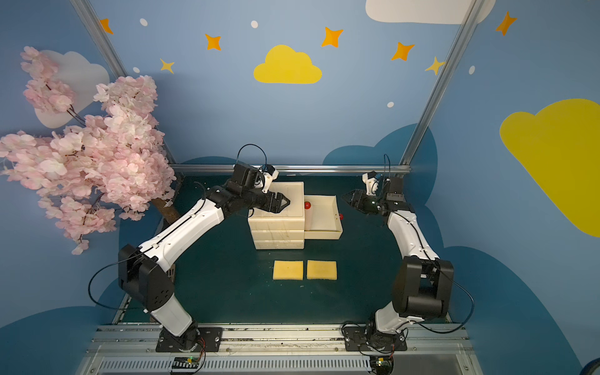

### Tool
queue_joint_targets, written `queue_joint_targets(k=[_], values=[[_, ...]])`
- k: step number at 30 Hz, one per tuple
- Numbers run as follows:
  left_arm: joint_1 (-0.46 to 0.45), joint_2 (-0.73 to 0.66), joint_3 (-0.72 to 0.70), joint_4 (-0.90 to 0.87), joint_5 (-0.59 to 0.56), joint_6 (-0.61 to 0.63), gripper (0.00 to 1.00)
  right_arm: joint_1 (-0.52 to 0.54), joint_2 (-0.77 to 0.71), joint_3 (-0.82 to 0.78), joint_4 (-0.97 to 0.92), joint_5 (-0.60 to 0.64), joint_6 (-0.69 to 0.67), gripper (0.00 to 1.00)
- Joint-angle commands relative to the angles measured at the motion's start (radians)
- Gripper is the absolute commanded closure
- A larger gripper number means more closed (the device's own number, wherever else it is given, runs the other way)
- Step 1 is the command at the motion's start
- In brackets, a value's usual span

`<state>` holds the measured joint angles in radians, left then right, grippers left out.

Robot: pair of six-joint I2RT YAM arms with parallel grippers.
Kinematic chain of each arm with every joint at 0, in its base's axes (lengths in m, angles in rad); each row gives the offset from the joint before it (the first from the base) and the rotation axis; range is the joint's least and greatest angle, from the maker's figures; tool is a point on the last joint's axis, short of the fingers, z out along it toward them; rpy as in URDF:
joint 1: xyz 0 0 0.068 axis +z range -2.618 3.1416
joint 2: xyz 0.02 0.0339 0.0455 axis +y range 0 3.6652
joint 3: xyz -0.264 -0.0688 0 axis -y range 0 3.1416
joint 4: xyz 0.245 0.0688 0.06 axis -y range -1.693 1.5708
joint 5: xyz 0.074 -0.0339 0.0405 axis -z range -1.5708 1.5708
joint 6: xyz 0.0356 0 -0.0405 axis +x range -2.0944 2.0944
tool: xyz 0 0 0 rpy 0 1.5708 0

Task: Take the sponge out of the drawer
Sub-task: Pick up the sponge from the drawer.

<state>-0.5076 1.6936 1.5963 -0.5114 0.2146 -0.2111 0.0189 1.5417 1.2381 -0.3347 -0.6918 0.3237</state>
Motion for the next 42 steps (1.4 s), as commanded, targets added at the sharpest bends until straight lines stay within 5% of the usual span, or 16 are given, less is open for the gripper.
queue_joint_targets(k=[1,10,22,31,42], values=[[0.009,-0.039,-0.026,0.013,0.049,-0.014,0.14,0.085,0.011,0.010,-0.076,0.120,-0.037,0.47],[0.052,-0.112,-0.106,0.100,0.138,-0.054,0.13,0.235,0.144,0.037,-0.053,0.143,-0.013,0.49],[0.064,-0.128,-0.144,0.118,0.147,-0.065,0.13,0.308,0.269,0.093,-0.033,0.141,0.013,0.53],[0.070,-0.125,-0.150,0.123,0.146,-0.069,0.13,0.323,0.283,0.114,-0.077,0.192,-0.006,1.00],[0.084,-0.133,-0.160,0.138,0.175,-0.076,0.12,0.278,0.194,0.122,-0.141,0.301,-0.077,1.00]])
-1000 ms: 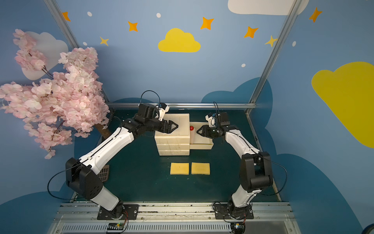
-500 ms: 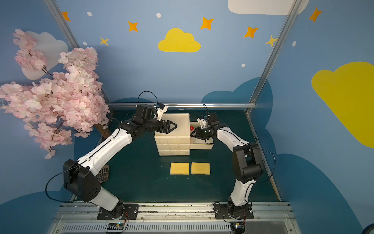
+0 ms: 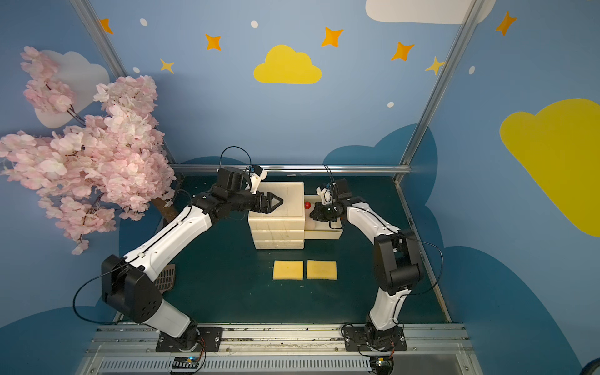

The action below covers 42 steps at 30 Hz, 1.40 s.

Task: Take the sponge out of the drawer
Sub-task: Pick up the sponge from the drawer, then place the sponge at the center of the board.

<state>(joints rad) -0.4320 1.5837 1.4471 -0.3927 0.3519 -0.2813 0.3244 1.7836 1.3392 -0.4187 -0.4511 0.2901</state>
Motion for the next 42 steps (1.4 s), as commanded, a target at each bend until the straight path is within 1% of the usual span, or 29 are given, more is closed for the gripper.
queue_joint_targets(k=[1,3,8,11,13,17,22,25,26,29,32,39,42], values=[[0.011,-0.024,-0.012,0.024,0.054,-0.008,0.12,-0.037,-0.055,0.020,-0.060,0.070,-0.050,1.00],[0.017,-0.026,-0.007,0.031,0.079,-0.017,0.12,-0.058,-0.071,0.024,-0.067,0.086,-0.064,1.00],[0.026,-0.037,-0.011,0.041,0.106,-0.025,0.12,-0.100,-0.122,0.024,-0.070,0.072,-0.107,1.00],[0.032,-0.049,-0.008,0.042,0.133,-0.025,0.12,-0.120,-0.147,0.058,-0.108,0.081,-0.161,1.00],[0.037,-0.057,-0.001,0.041,0.165,-0.017,0.11,-0.133,-0.151,0.101,-0.153,0.065,-0.213,1.00],[0.042,-0.071,0.028,0.009,0.230,0.027,0.10,-0.135,-0.175,0.189,-0.232,-0.026,-0.374,1.00],[0.044,-0.079,0.068,-0.042,0.317,0.087,0.10,-0.123,-0.239,0.216,-0.167,-0.196,-0.488,1.00],[0.043,-0.085,0.078,-0.059,0.353,0.101,0.10,-0.091,-0.244,0.288,-0.249,-0.292,-0.574,1.00],[0.044,-0.083,0.079,-0.060,0.370,0.103,0.10,-0.069,-0.238,0.323,-0.305,-0.308,-0.633,1.00],[0.042,-0.076,0.091,-0.079,0.432,0.114,0.10,-0.004,-0.218,0.403,-0.452,-0.307,-0.753,1.00],[0.043,-0.068,0.109,-0.099,0.461,0.123,0.11,0.051,-0.192,0.458,-0.555,-0.267,-0.824,1.00],[0.042,-0.076,0.107,-0.112,0.488,0.135,0.11,0.117,-0.151,0.530,-0.667,-0.216,-0.904,1.00],[0.042,-0.071,0.100,-0.100,0.522,0.127,0.13,0.141,-0.136,0.550,-0.686,-0.193,-0.919,1.00]])
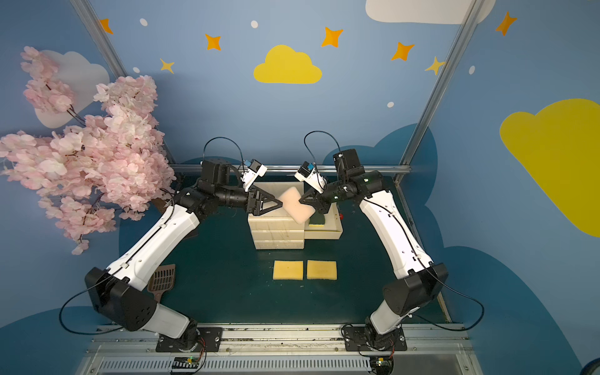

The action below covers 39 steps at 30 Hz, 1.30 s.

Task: Take the sponge out of the drawer
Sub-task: Place the sponge at the center of the board.

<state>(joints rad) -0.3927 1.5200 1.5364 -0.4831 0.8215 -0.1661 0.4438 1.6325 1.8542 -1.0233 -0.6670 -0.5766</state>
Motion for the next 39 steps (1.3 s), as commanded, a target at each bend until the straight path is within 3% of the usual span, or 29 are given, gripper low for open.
queue_joint_targets(k=[1,6,15,20,25,27,31,35,39], values=[[0.003,-0.006,0.008,-0.005,0.061,0.007,0.14,0.028,0.022,0.043,-0.089,0.024,-0.056,1.00],[-0.001,0.006,0.006,-0.008,0.074,0.002,0.19,0.050,0.036,0.063,-0.090,0.034,-0.065,1.00],[-0.014,0.033,0.006,-0.043,0.046,0.014,0.42,0.062,0.038,0.086,-0.079,0.006,-0.072,1.00],[-0.015,0.038,0.007,-0.029,0.036,0.007,0.73,0.070,0.044,0.091,-0.075,0.001,-0.071,1.00],[-0.017,0.042,0.003,-0.025,0.016,-0.005,0.93,0.070,0.043,0.075,-0.026,0.006,-0.040,0.99],[-0.017,0.036,-0.006,-0.014,-0.001,-0.014,0.98,0.071,0.036,0.059,0.016,0.020,-0.011,0.93],[-0.018,0.018,-0.028,0.016,-0.028,-0.030,0.98,0.067,0.003,-0.001,0.150,0.103,0.066,0.65],[-0.012,-0.005,-0.053,0.044,-0.084,-0.068,0.98,0.054,-0.093,-0.150,0.404,0.259,0.203,0.51],[0.003,-0.044,-0.101,0.092,-0.127,-0.131,0.98,-0.004,-0.204,-0.302,0.641,0.258,0.357,0.31]])
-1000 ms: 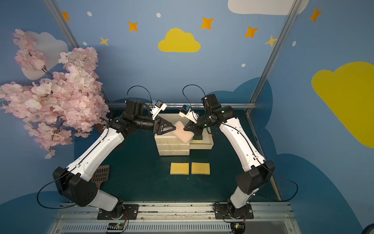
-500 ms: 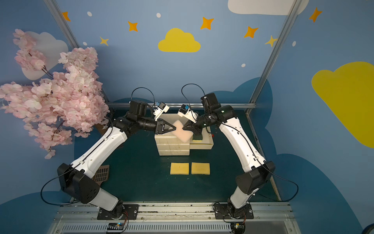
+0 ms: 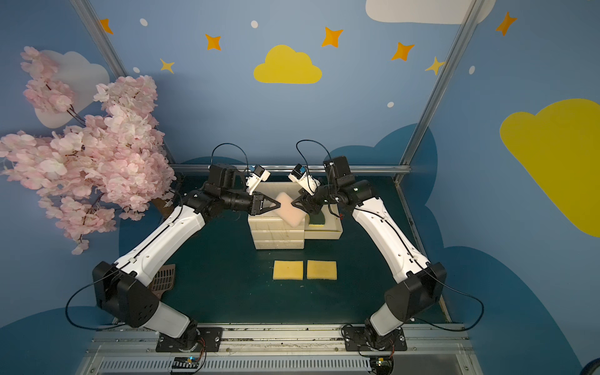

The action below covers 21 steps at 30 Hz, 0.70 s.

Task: Take the sponge out of the drawer
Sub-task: Place the sponge at the center of the board.

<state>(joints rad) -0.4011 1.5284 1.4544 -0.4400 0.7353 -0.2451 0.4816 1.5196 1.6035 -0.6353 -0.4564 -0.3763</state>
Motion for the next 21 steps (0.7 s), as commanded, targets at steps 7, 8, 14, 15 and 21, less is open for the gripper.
queue_joint_targets(k=[7,8,14,15,21], values=[[0.025,-0.161,-0.123,0.061,-0.146,-0.159,0.98,-0.170,-0.171,-0.192,0.456,0.071,0.373,0.22],[0.028,-0.181,-0.140,0.054,-0.160,-0.171,0.98,-0.179,-0.172,-0.198,0.460,0.083,0.385,0.21],[0.039,-0.342,-0.276,0.034,-0.237,-0.276,0.98,-0.225,-0.189,-0.266,0.520,0.136,0.468,0.22],[0.042,-0.371,-0.300,0.027,-0.249,-0.293,0.98,-0.232,-0.193,-0.279,0.532,0.138,0.477,0.21],[0.043,-0.523,-0.445,-0.053,-0.290,-0.392,0.98,-0.256,-0.178,-0.288,0.510,0.168,0.509,0.21]])
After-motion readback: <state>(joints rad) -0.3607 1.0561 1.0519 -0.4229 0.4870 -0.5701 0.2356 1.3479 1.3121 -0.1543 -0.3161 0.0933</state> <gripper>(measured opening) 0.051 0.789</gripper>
